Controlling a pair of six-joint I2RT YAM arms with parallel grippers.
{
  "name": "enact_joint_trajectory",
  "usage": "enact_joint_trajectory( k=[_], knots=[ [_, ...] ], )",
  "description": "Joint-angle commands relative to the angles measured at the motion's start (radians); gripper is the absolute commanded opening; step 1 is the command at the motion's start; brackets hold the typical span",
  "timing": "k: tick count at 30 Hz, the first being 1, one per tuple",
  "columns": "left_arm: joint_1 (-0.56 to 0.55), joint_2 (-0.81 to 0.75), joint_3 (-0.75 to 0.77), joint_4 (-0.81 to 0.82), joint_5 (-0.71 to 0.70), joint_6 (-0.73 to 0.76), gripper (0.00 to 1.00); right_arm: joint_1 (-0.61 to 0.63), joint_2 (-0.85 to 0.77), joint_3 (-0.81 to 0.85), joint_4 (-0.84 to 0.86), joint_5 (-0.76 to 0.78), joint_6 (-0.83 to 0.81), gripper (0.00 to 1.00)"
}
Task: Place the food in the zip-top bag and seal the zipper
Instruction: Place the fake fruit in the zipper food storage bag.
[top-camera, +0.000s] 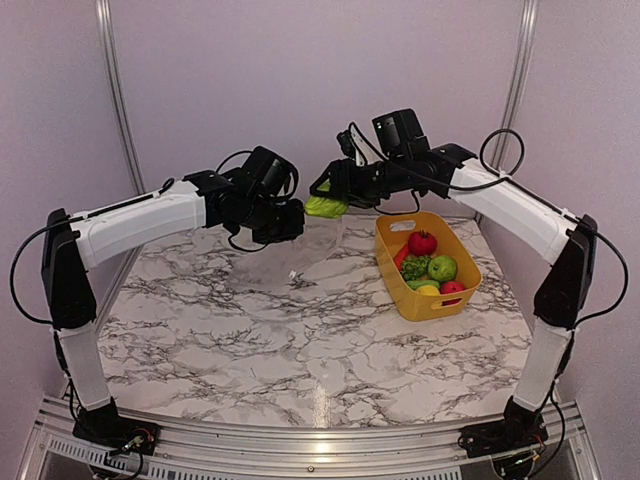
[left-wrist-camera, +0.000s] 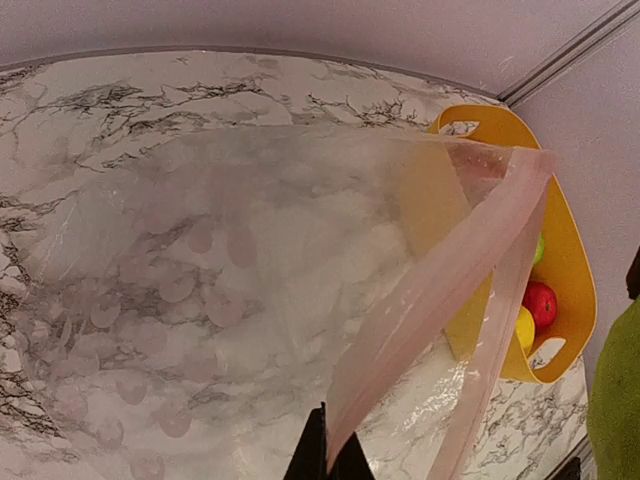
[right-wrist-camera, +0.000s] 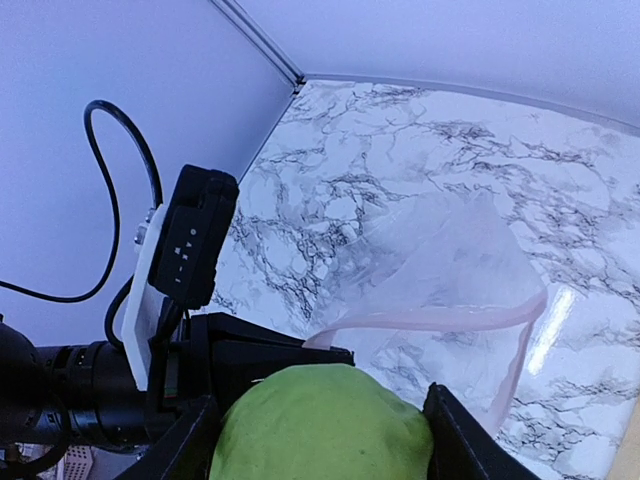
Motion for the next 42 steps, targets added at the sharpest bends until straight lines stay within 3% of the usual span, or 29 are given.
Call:
enact_joint_trajectory(
  k=[1, 19, 26, 30, 34, 36, 42],
  knots=[
    [0.006, -0.068, -0.049, 0.165, 0.071, -0.034, 0.00, 0.003, -0.050, -0.052, 0.072, 0.000, 0.015, 0.48],
    [0.006, -0.113, -0.071, 0.244, 0.097, -0.116, 0.00, 0.153, -0.030, 0.013, -0.108, 0.567, -0.144, 0.48],
    [0.007, -0.100, -0.054, 0.231, 0.100, -0.112, 0.00, 0.179, -0.004, 0.041, -0.143, 0.686, -0.151, 0.52],
    [0.010, -0.097, -0.046, 0.223, 0.100, -0.103, 0.00, 0.179, 0.014, 0.067, -0.162, 0.710, -0.146, 0.64],
    [0.024, -0.089, -0.053, 0.224, 0.116, -0.114, 0.00, 0.179, 0.024, 0.105, -0.135, 0.609, -0.142, 0.81],
    [0.035, -0.084, -0.061, 0.229, 0.126, -0.124, 0.00, 0.179, 0.015, 0.106, -0.108, 0.555, -0.133, 0.96],
    [0.056, -0.094, -0.091, 0.243, 0.157, -0.136, 0.00, 0.179, -0.022, 0.131, -0.096, 0.539, -0.103, 0.97]
  ],
)
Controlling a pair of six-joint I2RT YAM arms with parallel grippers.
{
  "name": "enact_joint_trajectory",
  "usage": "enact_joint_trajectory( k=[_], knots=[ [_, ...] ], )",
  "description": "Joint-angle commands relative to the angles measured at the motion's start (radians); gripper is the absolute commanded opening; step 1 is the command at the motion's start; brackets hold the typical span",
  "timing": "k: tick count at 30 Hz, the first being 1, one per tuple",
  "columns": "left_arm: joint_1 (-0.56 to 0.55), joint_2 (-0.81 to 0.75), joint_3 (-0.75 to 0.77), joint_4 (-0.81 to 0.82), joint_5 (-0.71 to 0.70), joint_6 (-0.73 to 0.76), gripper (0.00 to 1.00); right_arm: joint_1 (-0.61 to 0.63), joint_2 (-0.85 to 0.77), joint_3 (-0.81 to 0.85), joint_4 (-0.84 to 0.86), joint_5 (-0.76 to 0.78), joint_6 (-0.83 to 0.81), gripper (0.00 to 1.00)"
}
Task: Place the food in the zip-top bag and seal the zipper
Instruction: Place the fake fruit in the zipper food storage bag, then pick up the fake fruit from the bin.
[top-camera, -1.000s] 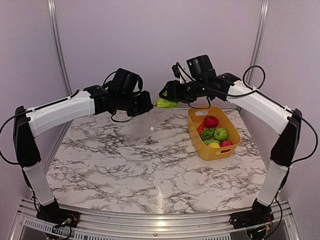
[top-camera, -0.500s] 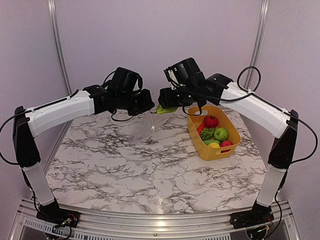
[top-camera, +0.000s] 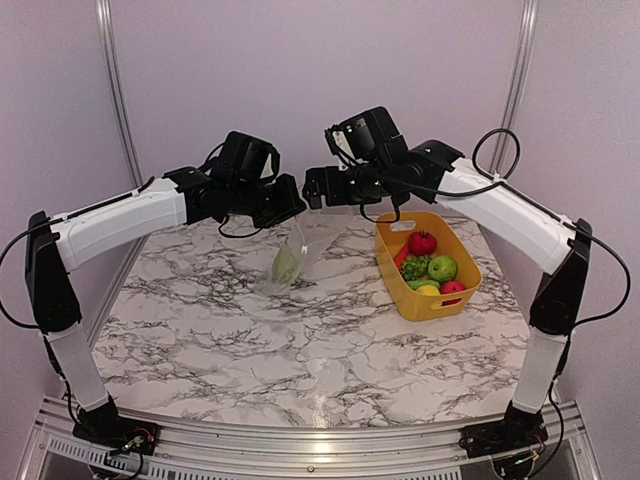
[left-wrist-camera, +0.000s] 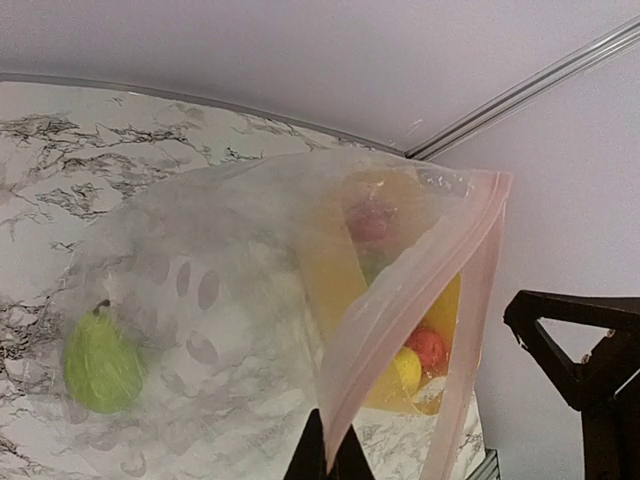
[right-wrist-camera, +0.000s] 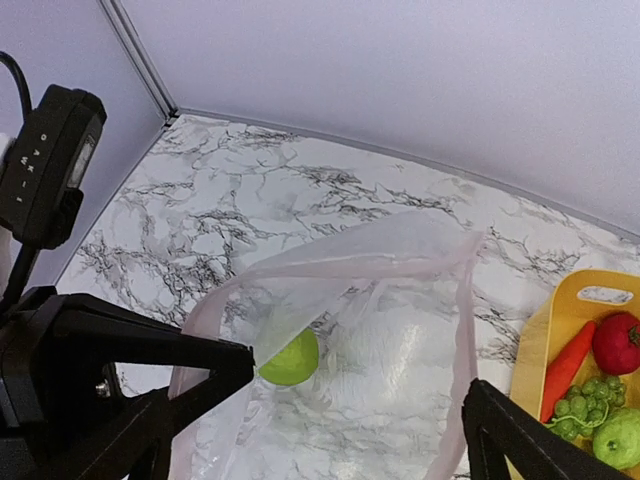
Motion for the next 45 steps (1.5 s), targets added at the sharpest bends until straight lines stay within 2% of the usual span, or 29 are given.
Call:
enact_joint_trajectory(
  k=[1, 6, 11, 15, 19, 27, 36, 45],
  knots=[
    [0.018, -0.004, -0.017, 0.018, 0.021, -0.008, 0.00, 0.004, -0.050, 0.041, 0.027, -0.009, 0.023, 0.96],
    [0.027, -0.009, -0.022, 0.007, 0.024, 0.011, 0.00, -0.007, -0.100, -0.045, 0.024, 0.070, 0.020, 0.91],
    [0.028, -0.007, 0.011, -0.042, 0.007, 0.068, 0.00, -0.051, -0.157, -0.165, 0.044, 0.029, 0.059, 0.88],
    [0.031, -0.005, 0.046, -0.108, 0.001, 0.118, 0.00, -0.143, -0.210, -0.257, 0.064, -0.061, 0.094, 0.87],
    [0.034, -0.007, 0.068, -0.178, -0.045, 0.158, 0.00, -0.249, -0.248, -0.349, 0.071, -0.055, 0.048, 0.85],
    [0.036, -0.009, 0.056, -0.194, -0.049, 0.181, 0.00, -0.442, -0.253, -0.496, 0.069, -0.126, -0.025, 0.78],
    [0.036, -0.001, 0.046, -0.195, -0.048, 0.198, 0.00, -0.520, -0.144, -0.516, 0.046, -0.164, -0.054, 0.71],
    [0.036, 0.004, 0.026, -0.192, -0.043, 0.201, 0.00, -0.539, -0.020, -0.421, 0.045, -0.094, -0.083, 0.68]
  ],
)
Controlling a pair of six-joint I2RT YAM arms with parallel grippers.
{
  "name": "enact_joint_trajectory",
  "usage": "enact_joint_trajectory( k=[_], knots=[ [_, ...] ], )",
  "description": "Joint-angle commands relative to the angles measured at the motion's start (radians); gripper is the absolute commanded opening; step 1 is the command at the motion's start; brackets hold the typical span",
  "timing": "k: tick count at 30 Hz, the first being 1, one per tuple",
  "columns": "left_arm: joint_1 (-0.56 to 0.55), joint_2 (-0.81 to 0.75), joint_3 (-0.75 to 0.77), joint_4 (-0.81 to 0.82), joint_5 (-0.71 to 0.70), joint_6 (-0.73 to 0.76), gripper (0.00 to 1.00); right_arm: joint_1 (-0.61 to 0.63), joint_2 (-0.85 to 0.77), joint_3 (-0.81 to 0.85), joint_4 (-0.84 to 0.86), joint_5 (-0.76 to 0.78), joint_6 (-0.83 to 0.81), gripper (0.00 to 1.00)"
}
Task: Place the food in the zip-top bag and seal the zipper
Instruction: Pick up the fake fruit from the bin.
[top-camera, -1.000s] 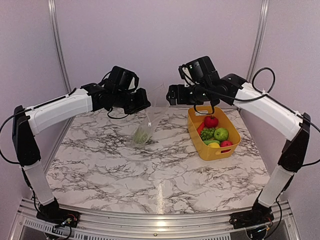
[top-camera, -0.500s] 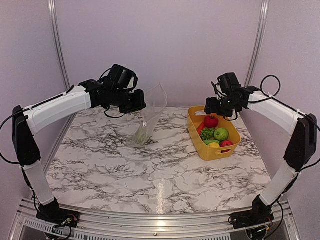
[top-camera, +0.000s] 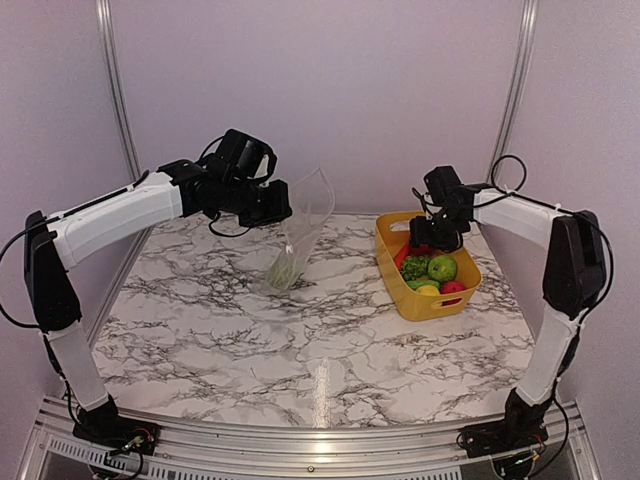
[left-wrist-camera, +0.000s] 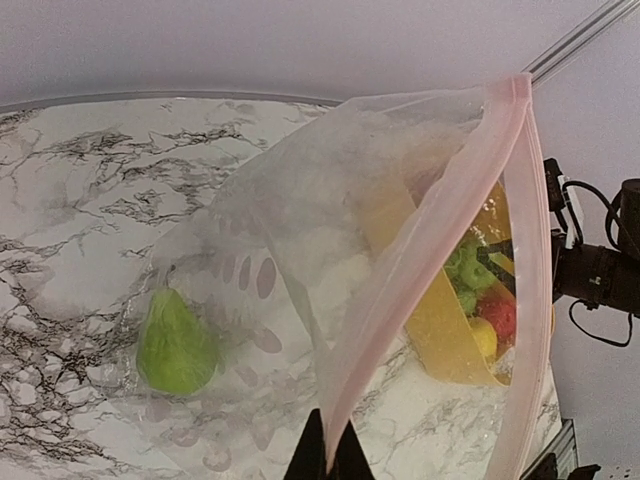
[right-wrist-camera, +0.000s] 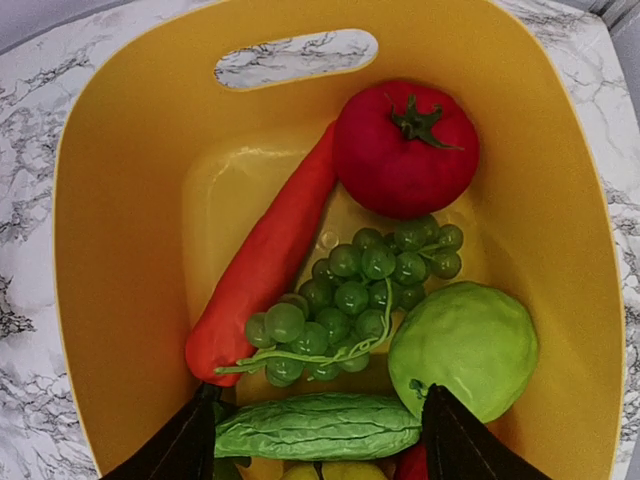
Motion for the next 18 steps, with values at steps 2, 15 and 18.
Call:
enact_joint_trajectory(
  k=[2, 15, 18],
  knots=[
    [0.005, 0.005, -0.016, -0.032, -0.004, 0.022, 0.00, -0.011, 0.055, 0.099, 0.000, 0.047, -0.028, 0.68],
    [0.006, -0.012, -0.011, -0.065, -0.022, 0.039, 0.00, -0.039, 0.255, 0.289, -0.008, 0.134, -0.022, 0.87],
    [0.005, -0.018, -0.012, -0.071, -0.023, 0.043, 0.00, -0.052, 0.287, 0.306, -0.005, 0.138, -0.001, 0.89]
  ],
)
